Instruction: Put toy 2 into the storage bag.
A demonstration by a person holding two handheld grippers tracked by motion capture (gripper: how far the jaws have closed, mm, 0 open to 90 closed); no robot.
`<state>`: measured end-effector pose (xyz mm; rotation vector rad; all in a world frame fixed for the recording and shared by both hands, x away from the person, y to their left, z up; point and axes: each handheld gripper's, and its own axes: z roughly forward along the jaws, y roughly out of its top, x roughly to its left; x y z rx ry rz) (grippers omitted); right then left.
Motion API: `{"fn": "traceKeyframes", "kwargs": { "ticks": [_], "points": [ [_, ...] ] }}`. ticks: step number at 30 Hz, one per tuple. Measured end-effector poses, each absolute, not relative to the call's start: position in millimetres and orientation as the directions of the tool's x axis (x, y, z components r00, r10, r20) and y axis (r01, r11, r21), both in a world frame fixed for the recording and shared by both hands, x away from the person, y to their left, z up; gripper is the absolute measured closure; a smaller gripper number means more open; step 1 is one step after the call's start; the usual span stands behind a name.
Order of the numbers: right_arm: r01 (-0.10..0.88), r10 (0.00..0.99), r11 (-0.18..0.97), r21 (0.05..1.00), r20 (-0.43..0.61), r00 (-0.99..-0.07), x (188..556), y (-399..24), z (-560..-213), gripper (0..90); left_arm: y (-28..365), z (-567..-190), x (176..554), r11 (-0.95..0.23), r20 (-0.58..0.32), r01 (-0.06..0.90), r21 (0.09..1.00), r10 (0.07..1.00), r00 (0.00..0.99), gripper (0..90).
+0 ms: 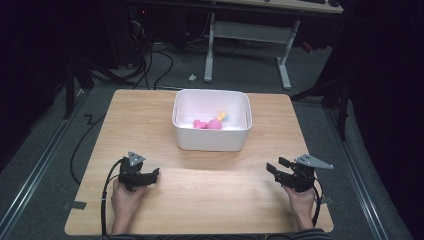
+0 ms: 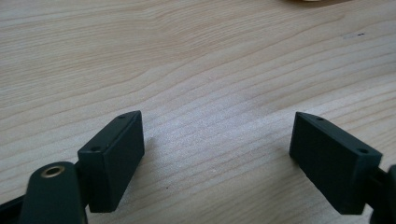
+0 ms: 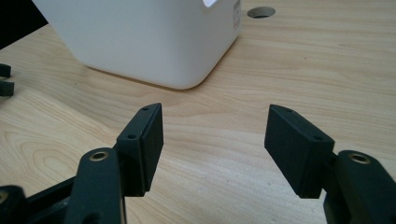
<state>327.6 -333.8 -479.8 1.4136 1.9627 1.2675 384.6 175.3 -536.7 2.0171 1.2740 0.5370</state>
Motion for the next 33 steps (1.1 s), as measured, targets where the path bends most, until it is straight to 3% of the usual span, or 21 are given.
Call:
{"fn": "traceKeyframes", "kwargs": {
  "ticks": [9,24,33],
  "points": [
    [0.559,0.905,0.086,0.825,0.169,-0.389,333,-329,-500,38.5,175,-537,384,-0.29,-0.013,0.618,0.731,0.899,0.437,18.1],
    [0.632,0.951,0.18,0.754,0.032,-0.309,347,-320,-529,38.8,175,-537,384,-0.29,-0.012,0.616,0.732,0.9,0.437,18.2],
    [0.652,0.953,0.222,0.725,-0.021,-0.302,351,-316,-530,33.1,175,-537,384,-0.291,-0.012,0.617,0.732,0.899,0.438,18.2]
  ]
}}
